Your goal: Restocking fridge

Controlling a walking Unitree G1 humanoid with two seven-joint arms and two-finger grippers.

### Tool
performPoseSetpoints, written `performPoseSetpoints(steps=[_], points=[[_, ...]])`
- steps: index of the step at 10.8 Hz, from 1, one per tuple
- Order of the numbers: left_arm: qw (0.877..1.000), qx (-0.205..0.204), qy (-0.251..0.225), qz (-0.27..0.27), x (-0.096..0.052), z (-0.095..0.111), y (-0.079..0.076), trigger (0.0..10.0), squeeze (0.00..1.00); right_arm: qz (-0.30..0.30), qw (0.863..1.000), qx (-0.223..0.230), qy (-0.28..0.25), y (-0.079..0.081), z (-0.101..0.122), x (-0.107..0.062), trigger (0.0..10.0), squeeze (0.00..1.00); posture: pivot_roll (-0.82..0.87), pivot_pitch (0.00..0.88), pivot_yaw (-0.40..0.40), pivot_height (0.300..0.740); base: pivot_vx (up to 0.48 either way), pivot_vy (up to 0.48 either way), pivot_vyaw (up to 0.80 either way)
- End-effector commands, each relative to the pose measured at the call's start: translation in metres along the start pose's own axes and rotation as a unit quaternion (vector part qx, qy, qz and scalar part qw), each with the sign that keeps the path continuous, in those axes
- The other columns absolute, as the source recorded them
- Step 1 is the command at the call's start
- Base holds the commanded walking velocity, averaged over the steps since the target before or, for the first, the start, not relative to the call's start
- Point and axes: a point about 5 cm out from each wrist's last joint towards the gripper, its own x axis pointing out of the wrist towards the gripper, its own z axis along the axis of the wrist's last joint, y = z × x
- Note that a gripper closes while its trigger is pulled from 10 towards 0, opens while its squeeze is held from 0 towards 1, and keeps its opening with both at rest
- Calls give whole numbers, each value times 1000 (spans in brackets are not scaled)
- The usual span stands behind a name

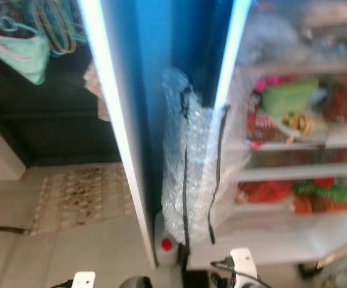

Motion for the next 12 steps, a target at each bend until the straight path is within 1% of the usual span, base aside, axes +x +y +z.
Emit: performPoseSetpoints(steps=[1, 3, 4, 5, 7, 8, 9, 10, 12], points=[[1000, 6, 4, -4, 0, -2, -1, 10000, 0, -5, 999, 15, 37, -2, -20, -3, 10000, 0, -8, 0, 38, 640, 0, 244, 0], [1000, 6, 4, -4, 0, -2, -1, 10000, 0, -5, 999, 15, 37, -2, -20, -3, 10000, 0, -8, 0, 38, 640, 0, 244, 0], [1000, 12, 4, -6, 0, -2, -1, 10000, 0, -10, 999, 18, 35, -2, -21, -4, 10000, 0, -8, 0, 40, 645, 0, 0, 0], [1000, 20, 3, -8, 0, -2, -1, 10000, 0, -18, 999, 17, 34, -3, -22, -4, 10000, 0, -8, 0, 40, 655, 0, 0, 0], [1000, 22, 2, -9, -1, -3, -1, 10000, 0, -19, 999, 22, 35, -2, -22, -4, 10000, 0, -8, 0, 43, 685, 0, 0, 0], [1000, 21, 1, -9, -1, -3, -1, 10000, 0, -19, 999, 22, 35, -2, -22, -4, 10000, 0, -8, 0, 43, 710, 0, 0, 0], [1000, 21, 2, -9, -1, -5, 0, 10000, 0, -21, 999, 23, 35, -2, -22, -4, 10000, 0, -7, 0, 43, 725, 0, 0, 0], [1000, 22, 5, -8, -3, -11, 5, 10000, 0, -22, 999, 24, 35, -2, -22, -4, 10000, 0, -6, 0, 43, 740, 0, 0, 0], [1000, 21, 6, -7, -4, -14, 6, 10000, 0, -24, 999, 24, 36, -2, -21, -3, 10000, 0, -2, 0, 41, 740, 0, 0, 0]])
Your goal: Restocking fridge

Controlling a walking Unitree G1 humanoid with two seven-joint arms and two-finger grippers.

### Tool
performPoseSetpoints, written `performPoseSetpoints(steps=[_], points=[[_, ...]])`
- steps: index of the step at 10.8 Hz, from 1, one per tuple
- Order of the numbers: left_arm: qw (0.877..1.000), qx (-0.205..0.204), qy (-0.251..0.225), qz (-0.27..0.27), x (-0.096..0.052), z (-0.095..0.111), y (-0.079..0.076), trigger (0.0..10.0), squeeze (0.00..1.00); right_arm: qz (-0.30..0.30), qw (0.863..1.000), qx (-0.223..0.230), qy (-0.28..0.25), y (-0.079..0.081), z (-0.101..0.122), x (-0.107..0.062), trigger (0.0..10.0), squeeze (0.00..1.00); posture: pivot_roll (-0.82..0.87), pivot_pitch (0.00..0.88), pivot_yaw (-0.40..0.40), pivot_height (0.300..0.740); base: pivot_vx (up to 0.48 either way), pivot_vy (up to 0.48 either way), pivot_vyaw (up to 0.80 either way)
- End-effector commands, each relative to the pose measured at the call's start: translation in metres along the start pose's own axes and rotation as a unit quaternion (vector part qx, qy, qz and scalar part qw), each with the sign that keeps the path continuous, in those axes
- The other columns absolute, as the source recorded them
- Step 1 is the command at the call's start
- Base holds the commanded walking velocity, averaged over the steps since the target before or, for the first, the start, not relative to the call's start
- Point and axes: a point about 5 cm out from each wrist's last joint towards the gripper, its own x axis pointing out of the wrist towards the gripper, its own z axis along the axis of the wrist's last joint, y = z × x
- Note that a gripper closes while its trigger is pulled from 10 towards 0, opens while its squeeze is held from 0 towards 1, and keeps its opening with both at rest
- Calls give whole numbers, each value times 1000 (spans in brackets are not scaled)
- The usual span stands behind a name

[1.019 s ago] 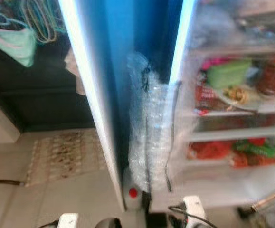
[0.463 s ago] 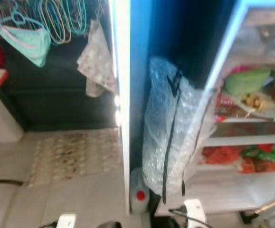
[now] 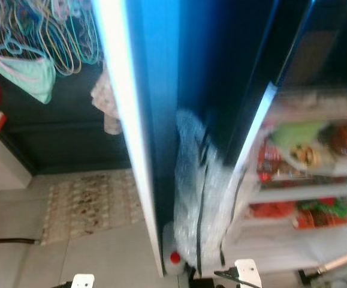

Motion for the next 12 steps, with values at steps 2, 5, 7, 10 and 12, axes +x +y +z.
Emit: performPoseSetpoints(steps=[2, 5, 7, 10, 12], points=[[1000, 4, 16, -2, -2, -10, 0, 10000, 0, -3, 1000, 6, 8, 1, -2, 0, 10000, 0, 0, 0, 41, 740, 0, 0, 0], [1000, 7, 17, -9, -1, -9, -3, 10000, 0, -4, 1000, 12, 5, 1, -2, 0, 10000, 0, -3, 0, 42, 740, 0, 0, 0], [1000, 10, 17, -14, 0, -8, -14, 10000, 0, -7, 1000, 8, 5, 0, -2, 0, 10000, 0, 2, 0, 39, 740, 0, 129, 0], [1000, 13, 19, -16, 0, -9, -19, 10000, 0, -13, 1000, 10, 4, -1, -2, 0, 10000, 0, 0, 0, 41, 740, 0, 289, 0], [1000, 11, 18, -14, 0, -8, -17, 10000, 0, -14, 1000, 12, 5, -1, -2, 0, 10000, 0, 2, 0, 41, 740, 0, 289, 0]])
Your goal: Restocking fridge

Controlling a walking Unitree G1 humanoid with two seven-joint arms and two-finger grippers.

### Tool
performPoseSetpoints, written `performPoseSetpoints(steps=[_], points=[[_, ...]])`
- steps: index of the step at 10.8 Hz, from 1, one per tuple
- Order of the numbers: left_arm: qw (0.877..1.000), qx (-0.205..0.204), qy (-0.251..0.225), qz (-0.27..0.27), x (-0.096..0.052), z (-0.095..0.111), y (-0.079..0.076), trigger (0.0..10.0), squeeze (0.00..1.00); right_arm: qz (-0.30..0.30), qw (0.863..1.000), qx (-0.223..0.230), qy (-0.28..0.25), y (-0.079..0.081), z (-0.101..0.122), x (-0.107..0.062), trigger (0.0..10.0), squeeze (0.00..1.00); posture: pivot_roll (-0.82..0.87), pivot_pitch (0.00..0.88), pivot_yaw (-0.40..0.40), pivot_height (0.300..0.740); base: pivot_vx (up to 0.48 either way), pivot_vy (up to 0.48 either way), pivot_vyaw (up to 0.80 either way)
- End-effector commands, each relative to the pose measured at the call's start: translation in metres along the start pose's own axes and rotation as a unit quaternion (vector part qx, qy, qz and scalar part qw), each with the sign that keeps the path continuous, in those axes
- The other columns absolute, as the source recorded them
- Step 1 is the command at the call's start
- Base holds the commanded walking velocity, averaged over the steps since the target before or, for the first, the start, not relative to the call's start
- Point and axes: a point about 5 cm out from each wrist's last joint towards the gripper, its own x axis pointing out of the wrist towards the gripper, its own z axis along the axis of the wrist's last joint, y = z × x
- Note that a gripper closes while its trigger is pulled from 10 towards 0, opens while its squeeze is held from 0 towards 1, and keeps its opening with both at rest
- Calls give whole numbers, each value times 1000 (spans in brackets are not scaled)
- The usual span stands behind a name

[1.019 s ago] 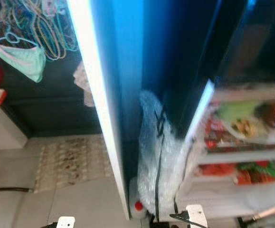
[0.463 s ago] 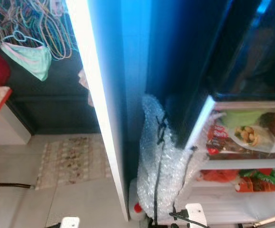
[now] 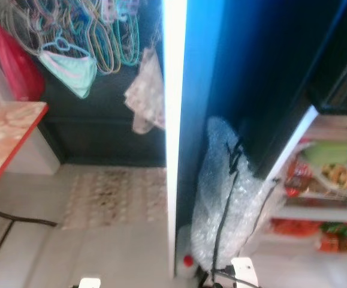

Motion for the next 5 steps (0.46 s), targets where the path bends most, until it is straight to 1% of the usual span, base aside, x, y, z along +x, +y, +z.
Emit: performPoseSetpoints(steps=[1, 3, 4, 5], points=[[1000, 5, 6, 3, -1, -3, 2, 10000, 0, -2, 1000, 11, 4, 0, -4, -1, 10000, 0, 0, 0, 41, 740, 0, 304, 0], [1000, 5, 6, 3, -1, -3, 3, 10000, 0, -2, 1000, 8, 8, 0, -4, 0, 10000, 0, 0, 0, 42, 740, 0, 302, 0], [1000, 5, 6, 3, -1, -3, 3, 10000, 0, -1, 1000, 7, 8, 0, -4, 0, 10000, 0, 0, 0, 41, 740, 0, 300, -481], [1000, 6, 6, 3, -1, -3, 3, 10000, 0, 0, 1000, 6, 9, 0, -4, 0, 10000, 0, 0, 0, 41, 740, 0, 0, -763]])
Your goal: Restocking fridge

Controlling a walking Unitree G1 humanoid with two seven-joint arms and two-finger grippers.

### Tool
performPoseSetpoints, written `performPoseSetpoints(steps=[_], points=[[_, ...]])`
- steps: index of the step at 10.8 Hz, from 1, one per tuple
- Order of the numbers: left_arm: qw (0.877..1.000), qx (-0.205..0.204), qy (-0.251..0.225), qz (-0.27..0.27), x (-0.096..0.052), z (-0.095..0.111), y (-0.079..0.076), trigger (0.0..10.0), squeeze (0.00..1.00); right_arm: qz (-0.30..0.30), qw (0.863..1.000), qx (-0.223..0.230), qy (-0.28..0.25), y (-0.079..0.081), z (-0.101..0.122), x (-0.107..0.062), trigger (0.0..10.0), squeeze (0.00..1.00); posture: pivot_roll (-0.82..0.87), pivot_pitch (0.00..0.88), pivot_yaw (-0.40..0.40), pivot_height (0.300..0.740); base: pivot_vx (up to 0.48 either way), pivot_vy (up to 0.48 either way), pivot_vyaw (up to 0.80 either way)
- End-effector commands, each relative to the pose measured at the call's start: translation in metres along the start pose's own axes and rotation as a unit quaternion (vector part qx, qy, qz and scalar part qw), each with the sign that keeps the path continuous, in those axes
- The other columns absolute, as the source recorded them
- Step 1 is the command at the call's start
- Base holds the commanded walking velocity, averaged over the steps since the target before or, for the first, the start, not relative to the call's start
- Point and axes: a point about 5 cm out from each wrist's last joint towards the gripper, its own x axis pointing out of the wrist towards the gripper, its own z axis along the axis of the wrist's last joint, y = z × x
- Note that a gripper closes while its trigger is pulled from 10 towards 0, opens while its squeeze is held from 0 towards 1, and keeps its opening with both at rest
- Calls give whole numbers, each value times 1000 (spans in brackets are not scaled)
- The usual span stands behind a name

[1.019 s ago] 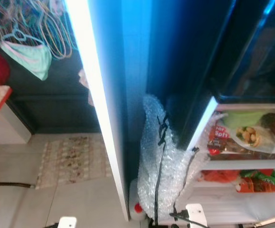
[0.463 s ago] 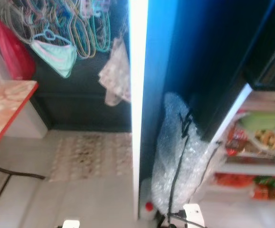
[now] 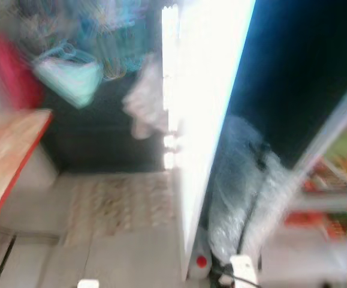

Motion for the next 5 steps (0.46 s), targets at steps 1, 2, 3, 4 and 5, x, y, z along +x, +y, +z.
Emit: performPoseSetpoints(steps=[1, 2, 3, 4, 5], points=[[1000, 8, 1, -4, 0, 0, -3, 10000, 0, -2, 1000, 1, 5, -2, -2, 0, 10000, 0, 0, 0, 41, 740, 0, 0, -756], [1000, 11, 2, -4, 0, 0, -1, 10000, 0, -1, 1000, -1, 6, -2, -2, 0, 10000, 0, -1, 0, 39, 740, 0, 0, -756], [1000, 10, 2, -2, 0, 0, 3, 10000, 0, 0, 1000, -1, 7, -2, -2, 0, 10000, 0, -1, 0, 39, 740, 0, 0, -750], [1000, 9, 1, -1, 0, 0, 6, 10000, 0, 1, 1000, -2, 7, -2, -2, 0, 10000, 0, 1, 0, 37, 740, 0, 0, -756], [1000, 9, 3, -1, -1, 0, 7, 10000, 0, 2, 1000, -3, 7, -2, -2, -1, 10000, 0, 1, 0, 37, 740, 0, 0, -756]])
